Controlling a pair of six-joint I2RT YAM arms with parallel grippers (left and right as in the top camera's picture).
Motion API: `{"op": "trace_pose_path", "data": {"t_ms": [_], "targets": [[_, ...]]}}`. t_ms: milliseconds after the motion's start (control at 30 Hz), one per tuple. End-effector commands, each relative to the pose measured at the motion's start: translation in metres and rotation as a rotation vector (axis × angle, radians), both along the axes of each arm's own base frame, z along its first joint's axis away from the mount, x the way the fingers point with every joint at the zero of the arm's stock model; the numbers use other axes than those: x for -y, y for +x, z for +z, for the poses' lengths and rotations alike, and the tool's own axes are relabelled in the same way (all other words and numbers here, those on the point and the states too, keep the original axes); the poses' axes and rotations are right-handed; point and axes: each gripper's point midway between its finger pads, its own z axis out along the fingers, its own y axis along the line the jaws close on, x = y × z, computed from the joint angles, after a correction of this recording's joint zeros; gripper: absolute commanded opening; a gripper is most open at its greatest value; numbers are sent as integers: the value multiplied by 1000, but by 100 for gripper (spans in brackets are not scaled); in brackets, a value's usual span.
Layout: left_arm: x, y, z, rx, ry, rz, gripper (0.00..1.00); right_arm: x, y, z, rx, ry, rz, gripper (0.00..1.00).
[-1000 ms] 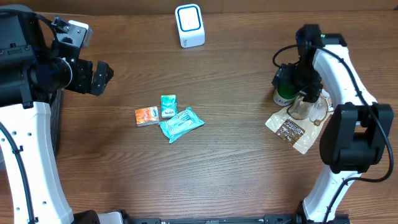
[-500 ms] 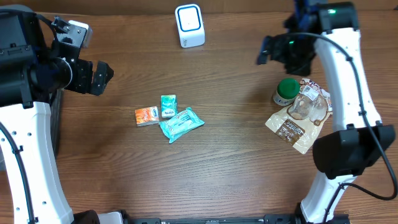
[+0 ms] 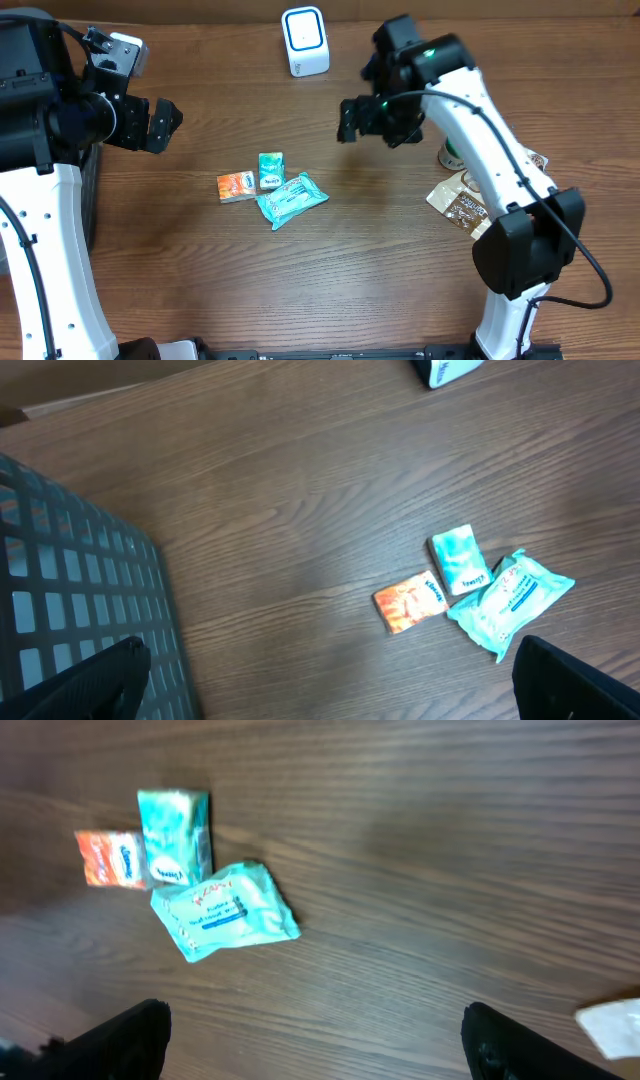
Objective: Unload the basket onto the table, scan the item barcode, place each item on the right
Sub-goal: 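Open the right gripper and move it back toward table centre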
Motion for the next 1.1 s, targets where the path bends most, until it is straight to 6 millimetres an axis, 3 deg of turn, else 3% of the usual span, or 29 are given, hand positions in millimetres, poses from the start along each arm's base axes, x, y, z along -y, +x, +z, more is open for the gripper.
{"op": "trace_pose_path", "data": {"t_ms": [0, 433, 700, 900, 1067], "targets": [[-1, 0, 8, 25, 15, -17, 100, -7, -9, -5, -4, 4, 26, 95], [-1, 0, 8, 25, 15, -17, 100, -17, 11, -30, 45, 42, -45, 95], [-1, 0, 8, 25, 15, -16, 100, -20, 14, -50, 52, 57, -69, 95], [-1, 0, 8, 25, 15, -17, 100, -36, 11, -58, 41, 139, -50, 94], [-1, 0, 8, 25, 15, -17, 100, -38, 9, -71, 26, 147, -79, 94]]}}
